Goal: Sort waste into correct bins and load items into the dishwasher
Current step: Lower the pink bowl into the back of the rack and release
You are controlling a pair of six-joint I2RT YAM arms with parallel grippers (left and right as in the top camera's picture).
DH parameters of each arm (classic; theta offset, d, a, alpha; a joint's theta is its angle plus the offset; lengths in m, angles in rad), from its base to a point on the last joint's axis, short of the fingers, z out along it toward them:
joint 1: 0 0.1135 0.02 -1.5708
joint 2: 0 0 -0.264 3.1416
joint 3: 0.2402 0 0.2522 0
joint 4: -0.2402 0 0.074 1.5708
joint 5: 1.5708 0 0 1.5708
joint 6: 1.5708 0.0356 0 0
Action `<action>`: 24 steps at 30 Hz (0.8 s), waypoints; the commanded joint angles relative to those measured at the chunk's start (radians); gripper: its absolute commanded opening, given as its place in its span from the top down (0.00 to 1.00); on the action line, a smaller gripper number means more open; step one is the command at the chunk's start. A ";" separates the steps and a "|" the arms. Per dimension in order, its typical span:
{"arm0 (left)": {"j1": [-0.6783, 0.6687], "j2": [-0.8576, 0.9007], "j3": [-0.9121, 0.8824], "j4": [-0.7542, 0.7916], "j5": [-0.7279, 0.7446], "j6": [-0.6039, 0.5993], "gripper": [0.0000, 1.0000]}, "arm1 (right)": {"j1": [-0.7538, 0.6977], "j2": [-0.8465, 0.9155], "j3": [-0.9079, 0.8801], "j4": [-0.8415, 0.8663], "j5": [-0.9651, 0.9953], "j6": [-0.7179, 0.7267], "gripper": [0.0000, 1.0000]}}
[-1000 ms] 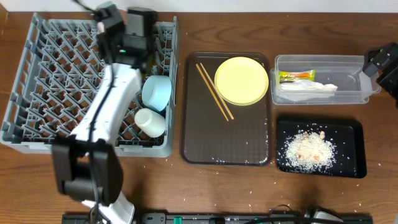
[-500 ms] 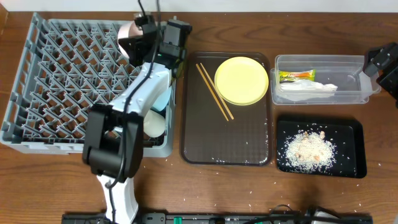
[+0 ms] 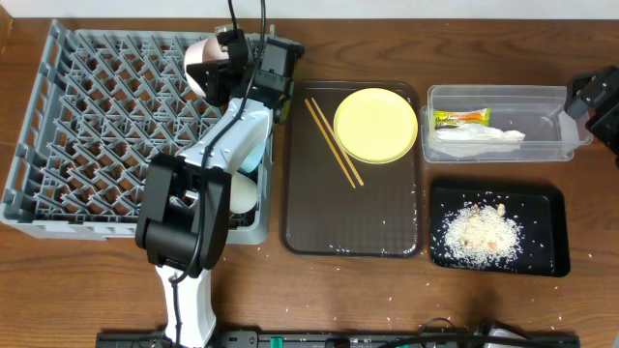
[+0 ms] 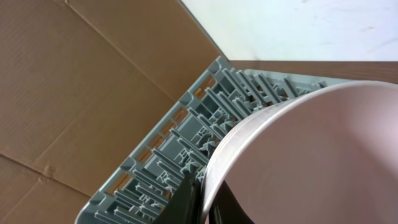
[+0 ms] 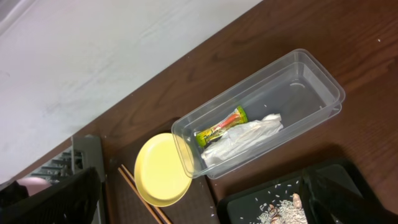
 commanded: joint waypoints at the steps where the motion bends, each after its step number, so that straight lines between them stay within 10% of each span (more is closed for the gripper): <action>1: -0.015 0.014 0.011 0.005 -0.031 -0.002 0.93 | -0.007 0.000 0.000 -0.002 -0.001 0.002 0.01; 24: -0.020 0.035 0.008 0.072 -0.013 0.019 0.93 | -0.007 0.000 0.000 -0.002 -0.001 0.002 0.01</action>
